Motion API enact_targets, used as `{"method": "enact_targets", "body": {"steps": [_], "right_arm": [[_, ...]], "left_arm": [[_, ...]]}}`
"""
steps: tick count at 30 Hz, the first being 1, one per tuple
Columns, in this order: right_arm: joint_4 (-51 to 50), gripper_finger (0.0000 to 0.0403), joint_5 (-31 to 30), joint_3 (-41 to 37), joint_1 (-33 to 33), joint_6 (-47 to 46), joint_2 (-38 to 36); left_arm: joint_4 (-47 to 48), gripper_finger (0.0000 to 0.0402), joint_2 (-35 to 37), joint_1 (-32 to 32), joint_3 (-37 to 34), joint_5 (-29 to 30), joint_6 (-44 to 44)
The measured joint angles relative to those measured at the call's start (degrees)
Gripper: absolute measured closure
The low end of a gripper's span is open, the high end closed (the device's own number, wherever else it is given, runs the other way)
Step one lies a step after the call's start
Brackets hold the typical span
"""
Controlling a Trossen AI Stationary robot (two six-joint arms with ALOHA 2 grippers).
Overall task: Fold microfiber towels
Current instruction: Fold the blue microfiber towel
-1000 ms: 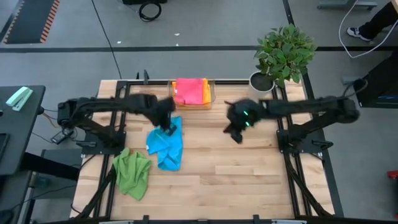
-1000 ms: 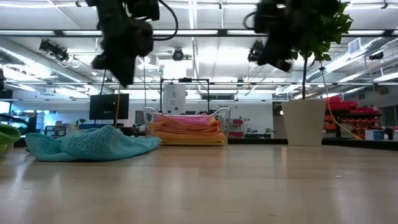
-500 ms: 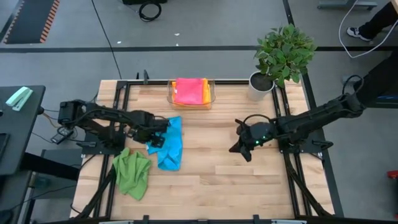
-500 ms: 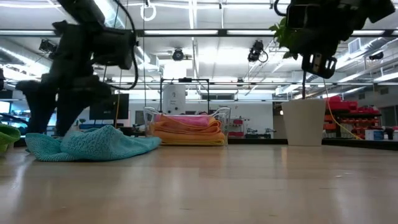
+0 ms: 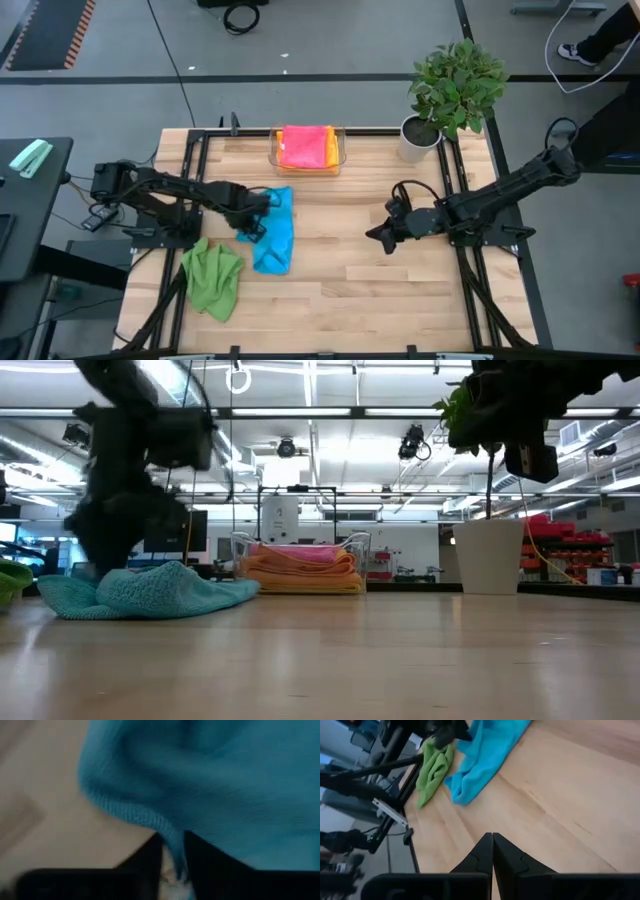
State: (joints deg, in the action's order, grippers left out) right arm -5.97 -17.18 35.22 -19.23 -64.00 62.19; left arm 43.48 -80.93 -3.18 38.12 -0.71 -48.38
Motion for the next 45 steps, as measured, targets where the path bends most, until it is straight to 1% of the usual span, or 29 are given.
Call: {"method": "enact_targets", "body": {"steps": [2, 3, 8, 11, 13, 17, 20, 22, 25, 29, 32, 35, 37, 40, 42, 45], "right_arm": [[-0.1, 0.0388, -2.3, 0.0, -1.2, -0.5, 0.0], [-0.1, 0.0388, -3.1, 0.0, -1.9, -0.5, 0.0], [-0.1, 0.0388, -4.3, 0.0, -4.9, -1.2, 0.0], [1.9, 0.0388, -4.5, 0.0, -5.6, -0.8, 0.0], [4.3, 0.0388, -5.3, 0.0, -5.7, 2.2, 0.0], [10.0, 0.0383, -5.4, 0.0, -3.0, 13.9, 0.6], [13.6, 0.0367, -0.4, 0.4, 0.5, 26.0, 3.5], [13.2, 0.0349, 2.3, 2.2, 2.5, 31.3, 7.6], [10.2, 0.0312, 4.9, 6.0, 6.2, 32.3, 15.5], [7.6, 0.0252, 13.6, 12.6, 12.1, 32.1, 27.3], [7.6, 0.0209, 19.5, 17.9, 14.6, 37.6, 35.1], [8.1, 0.0179, 23.7, 23.8, 15.3, 46.1, 41.2], [7.8, 0.0169, 25.3, 27.4, 15.4, 51.8, 44.3], [7.8, 0.0167, 26.8, 31.7, 14.9, 58.2, 47.7], [8.1, 0.0169, 27.9, 34.1, 14.8, 60.7, 49.9], [7.6, 0.0174, 30.1, 36.1, 14.9, 62.4, 52.7]], "left_arm": [[-0.4, 0.0374, 0.8, 1.7, 2.6, 0.8, 2.7], [-0.6, 0.0386, 1.1, 2.8, 4.0, 0.7, 3.7], [-9.8, 0.0386, 0.9, 11.4, 12.1, 0.5, 8.4], [-15.8, 0.0394, -0.4, 17.5, 16.3, 0.3, 8.8], [-17.8, 0.0390, -1.9, 21.4, 18.7, 0.1, 7.8], [-18.2, 0.0386, -5.8, 28.5, 22.6, 0.1, 4.9], [-18.5, 0.0394, -8.9, 32.5, 23.7, -0.1, 0.6], [-19.0, 0.0394, -11.2, 34.3, 24.1, -0.2, -3.2], [-19.1, 0.0385, -14.4, 35.8, 24.8, -0.3, -9.5], [-20.0, 0.0380, -17.3, 36.9, 25.1, -0.9, -16.6], [-20.3, 0.0392, -18.1, 37.0, 25.1, -1.2, -19.8], [-19.7, 0.0394, -18.4, 36.9, 25.1, -1.1, -20.6], [-19.6, 0.0385, -18.3, 36.7, 25.2, -1.0, -21.3], [-19.2, 0.0374, -18.3, 36.5, 25.1, -1.0, -21.5], [-19.1, 0.0376, -18.3, 36.5, 25.1, -1.1, -22.0], [-19.1, 0.0390, -18.3, 36.5, 25.1, -1.0, -23.0]]}}
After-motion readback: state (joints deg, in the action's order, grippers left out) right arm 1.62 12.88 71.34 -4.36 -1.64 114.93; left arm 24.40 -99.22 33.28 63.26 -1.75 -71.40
